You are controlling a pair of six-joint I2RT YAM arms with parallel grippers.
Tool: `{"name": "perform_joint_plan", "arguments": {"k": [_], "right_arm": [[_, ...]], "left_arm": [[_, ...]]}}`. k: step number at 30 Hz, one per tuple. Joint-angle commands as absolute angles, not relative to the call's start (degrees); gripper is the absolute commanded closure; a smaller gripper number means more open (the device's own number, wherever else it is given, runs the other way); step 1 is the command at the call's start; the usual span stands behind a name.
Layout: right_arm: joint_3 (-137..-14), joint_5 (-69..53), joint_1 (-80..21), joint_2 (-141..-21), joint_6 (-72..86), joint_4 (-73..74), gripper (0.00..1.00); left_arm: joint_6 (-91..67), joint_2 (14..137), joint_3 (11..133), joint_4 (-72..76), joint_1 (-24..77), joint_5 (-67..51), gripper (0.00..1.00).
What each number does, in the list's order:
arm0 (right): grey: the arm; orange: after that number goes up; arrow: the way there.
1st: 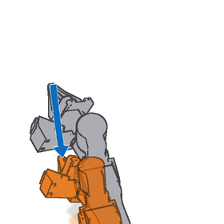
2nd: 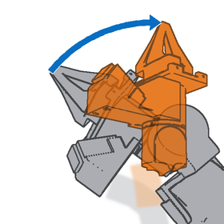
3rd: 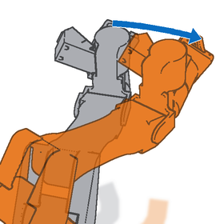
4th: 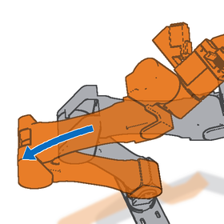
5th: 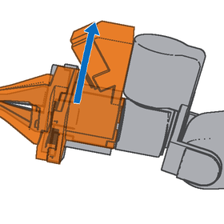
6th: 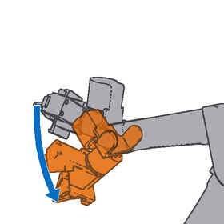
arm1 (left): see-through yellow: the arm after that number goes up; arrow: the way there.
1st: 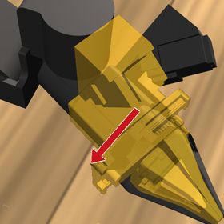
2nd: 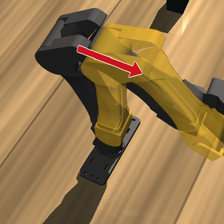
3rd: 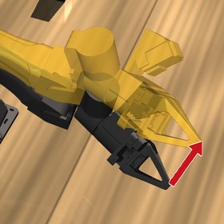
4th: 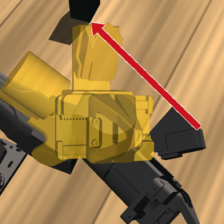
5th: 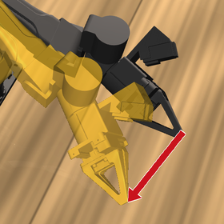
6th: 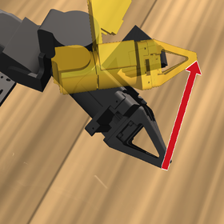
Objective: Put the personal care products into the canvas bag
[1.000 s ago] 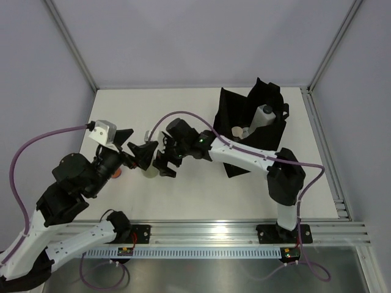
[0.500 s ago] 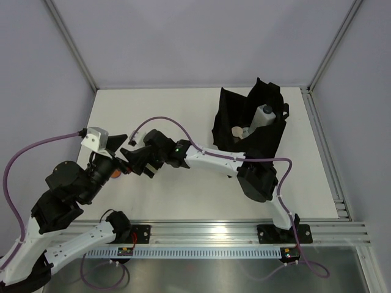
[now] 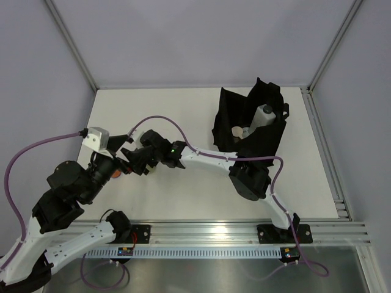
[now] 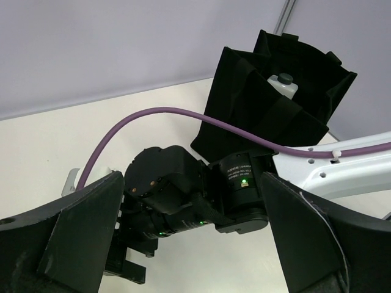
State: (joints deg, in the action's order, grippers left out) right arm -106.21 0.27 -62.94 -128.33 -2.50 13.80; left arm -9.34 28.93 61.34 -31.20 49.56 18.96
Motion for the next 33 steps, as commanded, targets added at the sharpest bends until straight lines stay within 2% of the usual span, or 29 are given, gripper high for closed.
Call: {"name": "perform_joint_plan", "arguments": {"k": [1, 7, 8, 10, 11, 15, 19, 22, 23, 25, 33], "right_arm": [[-110.04, 0.88, -63.63, -130.08, -0.44, 10.63, 0.07], [-110.04, 0.26, -63.20, -130.25, -0.35, 9.85, 0.21], [-109.95, 0.26, -63.19, -130.25, -0.35, 9.84, 0.28], [-110.04, -2.10, -62.84, -129.99, -0.35, 9.67, 0.37], [-109.69, -2.63, -62.67, -129.90, -0.35, 9.58, 0.47], [-108.63, -7.28, -61.53, -128.41, 1.58, 8.97, 0.72], [-107.49, -13.52, -59.86, -123.07, -2.78, 11.49, 0.89], [-108.98, -24.06, -57.31, -118.94, -8.32, 18.95, 1.00], [-109.59, -29.04, -56.61, -117.79, -10.00, 20.90, 1.00], [-109.95, -31.02, -55.29, -114.63, -13.25, 25.12, 1.00], [-111.01, -31.82, -51.69, -102.58, -16.08, 31.81, 1.00]], "left_arm": [[-10.63, 27.95, 60.91, -29.71, 49.48, 20.04, 0.01], [-11.34, 26.98, 60.56, -30.67, 49.48, 20.39, 0.01], [-11.42, 26.72, 60.47, -30.67, 49.48, 20.48, 0.01], [-11.51, 26.54, 60.47, -30.67, 49.48, 20.57, 0.01], [-11.60, 26.63, 60.38, -30.76, 49.48, 20.57, 0.01], [-11.78, 26.46, 60.38, -31.11, 49.48, 20.83, 0.01], [-11.95, 26.10, 60.56, -31.38, 49.48, 21.01, 0.01], [-12.04, 26.01, 60.47, -31.20, 49.48, 21.01, 0.01], [-12.04, 25.93, 60.47, -30.85, 49.48, 20.92, 0.01], [-11.95, 26.01, 60.56, -30.59, 49.48, 20.92, 0.01], [-11.95, 26.72, 61.08, -29.35, 49.48, 19.95, 0.01]]}}
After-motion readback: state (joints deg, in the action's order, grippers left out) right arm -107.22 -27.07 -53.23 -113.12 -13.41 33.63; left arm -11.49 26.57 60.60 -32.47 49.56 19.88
